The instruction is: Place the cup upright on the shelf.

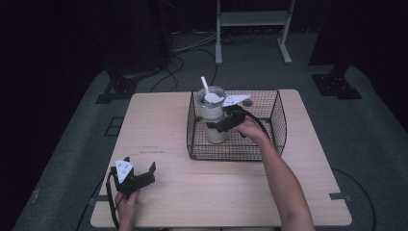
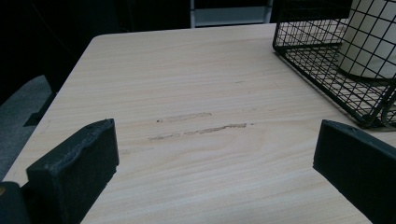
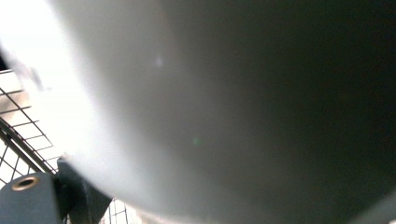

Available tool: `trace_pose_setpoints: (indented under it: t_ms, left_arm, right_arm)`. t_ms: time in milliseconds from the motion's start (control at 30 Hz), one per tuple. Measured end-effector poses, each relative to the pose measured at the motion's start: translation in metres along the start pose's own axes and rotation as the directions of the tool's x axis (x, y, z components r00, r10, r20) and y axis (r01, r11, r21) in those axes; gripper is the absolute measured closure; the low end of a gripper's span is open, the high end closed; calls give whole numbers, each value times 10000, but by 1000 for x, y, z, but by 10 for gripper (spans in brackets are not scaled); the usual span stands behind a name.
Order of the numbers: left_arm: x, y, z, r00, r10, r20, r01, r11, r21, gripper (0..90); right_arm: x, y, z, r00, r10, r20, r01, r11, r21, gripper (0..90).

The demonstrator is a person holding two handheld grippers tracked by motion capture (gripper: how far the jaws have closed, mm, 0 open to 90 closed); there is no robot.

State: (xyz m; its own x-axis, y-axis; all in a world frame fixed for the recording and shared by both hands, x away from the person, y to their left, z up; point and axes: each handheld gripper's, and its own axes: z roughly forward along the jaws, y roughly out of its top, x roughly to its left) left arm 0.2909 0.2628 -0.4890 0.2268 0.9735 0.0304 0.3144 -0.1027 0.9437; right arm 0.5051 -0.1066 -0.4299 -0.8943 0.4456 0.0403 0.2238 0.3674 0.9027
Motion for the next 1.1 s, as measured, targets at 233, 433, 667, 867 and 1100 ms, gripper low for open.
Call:
trace_pose_setpoints:
  t_ms: [233, 433, 667, 867, 1100]
  left_arm:
    - [0, 0, 0, 10000, 19, -16, -19, 10000, 15, 0]
    - [0, 0, 0, 10000, 24, -23, -24, 10000, 28, 0]
    - [-1, 0, 0, 10000, 38, -31, -38, 10000, 31, 0]
    - [-1, 0, 0, 10000, 36, -40, -36, 10000, 43, 0]
    - [-1, 0, 0, 10000, 81, -51, -80, 10000, 40, 0]
  right_arm:
    - [-2, -2, -6, 10000, -28, 96, 28, 10000, 2, 83]
    - [-4, -5, -11, 9998, 34, 176, -33, 10000, -84, 83]
    - [-4, -7, -14, 9998, -4, 179, 5, 10000, -34, 83]
    - [-4, -8, -17, 9998, 135, 122, -135, 9999, 40, 83]
    - [-4, -10, -22, 9999, 106, 79, -107, 9998, 184, 83]
